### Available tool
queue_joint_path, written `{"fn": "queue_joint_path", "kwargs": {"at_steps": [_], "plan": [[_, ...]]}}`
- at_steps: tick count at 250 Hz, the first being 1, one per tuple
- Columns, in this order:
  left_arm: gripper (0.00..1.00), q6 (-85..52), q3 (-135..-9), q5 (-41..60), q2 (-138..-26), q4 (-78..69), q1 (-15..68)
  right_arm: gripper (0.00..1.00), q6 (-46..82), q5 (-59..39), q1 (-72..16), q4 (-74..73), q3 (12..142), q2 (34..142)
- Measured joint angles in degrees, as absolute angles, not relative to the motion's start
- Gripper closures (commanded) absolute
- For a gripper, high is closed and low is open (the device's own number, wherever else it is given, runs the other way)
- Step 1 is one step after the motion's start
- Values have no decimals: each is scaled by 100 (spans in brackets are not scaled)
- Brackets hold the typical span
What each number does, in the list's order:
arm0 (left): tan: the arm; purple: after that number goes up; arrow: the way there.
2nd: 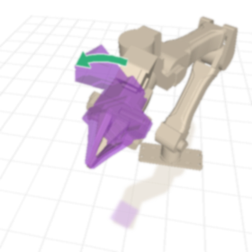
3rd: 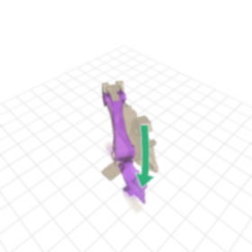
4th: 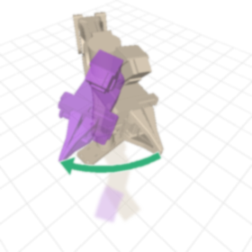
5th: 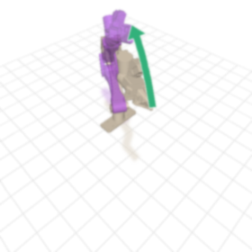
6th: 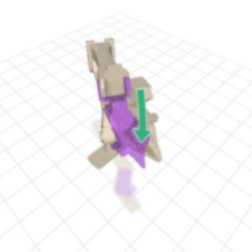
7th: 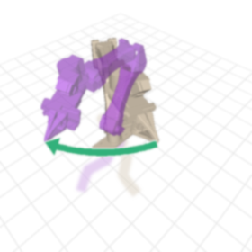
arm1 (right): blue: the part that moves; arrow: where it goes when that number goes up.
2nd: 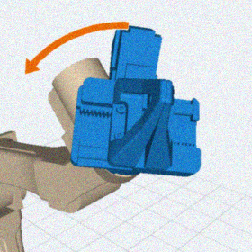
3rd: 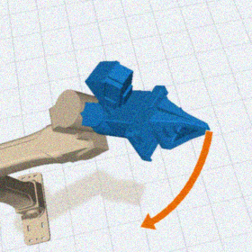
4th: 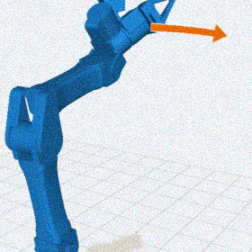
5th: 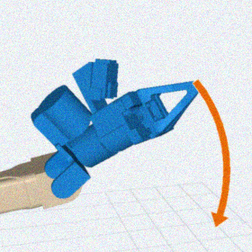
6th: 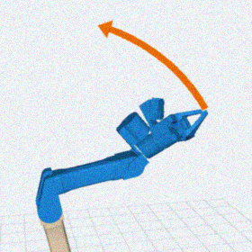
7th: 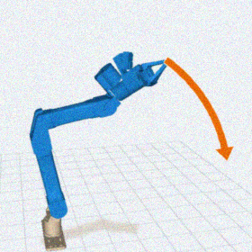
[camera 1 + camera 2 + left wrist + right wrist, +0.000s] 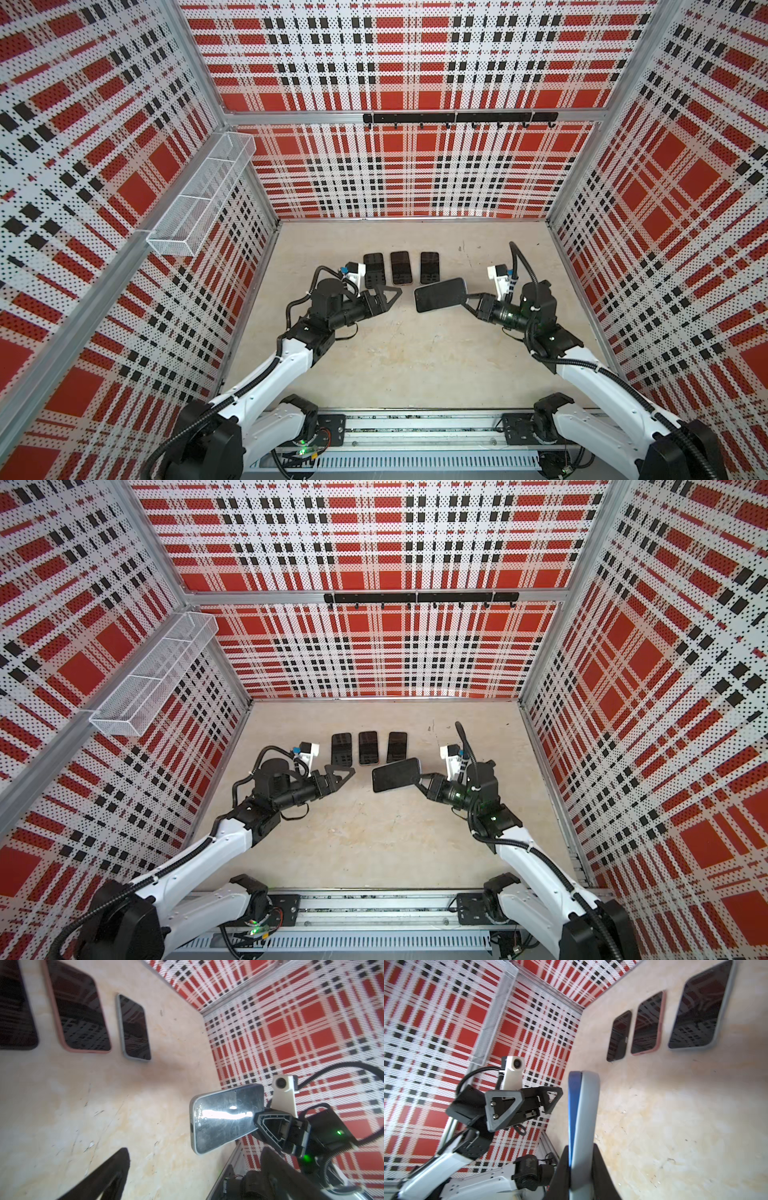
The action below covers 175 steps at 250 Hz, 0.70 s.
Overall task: Put the phone into the phone case
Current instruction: 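Lift the cased phone with both grippers and tilt it upright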
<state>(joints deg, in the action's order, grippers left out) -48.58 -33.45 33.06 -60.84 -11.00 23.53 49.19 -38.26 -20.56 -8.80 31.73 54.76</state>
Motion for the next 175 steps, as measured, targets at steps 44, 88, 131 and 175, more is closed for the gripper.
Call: {"fn": "queue_joint_path", "kwargs": {"at_steps": [44, 88, 131, 175], "plan": [[4, -5253, -3448, 4084, -6427, -2016, 2394, 100, 5284, -4536, -2053, -1275, 3544, 5590], [21, -5776, -3448, 4427, -6779, -3079, 2624, 100, 5723, -4810, -2053, -1667, 3533, 5719], [40, -6141, -3450, 4521, -6982, -3813, 2991, 100, 6053, -4845, -2053, -2161, 3341, 5743], [66, -6329, -3450, 4504, -7118, -4027, 3166, 100, 6289, -4864, -2053, -2681, 3177, 5784]]}}
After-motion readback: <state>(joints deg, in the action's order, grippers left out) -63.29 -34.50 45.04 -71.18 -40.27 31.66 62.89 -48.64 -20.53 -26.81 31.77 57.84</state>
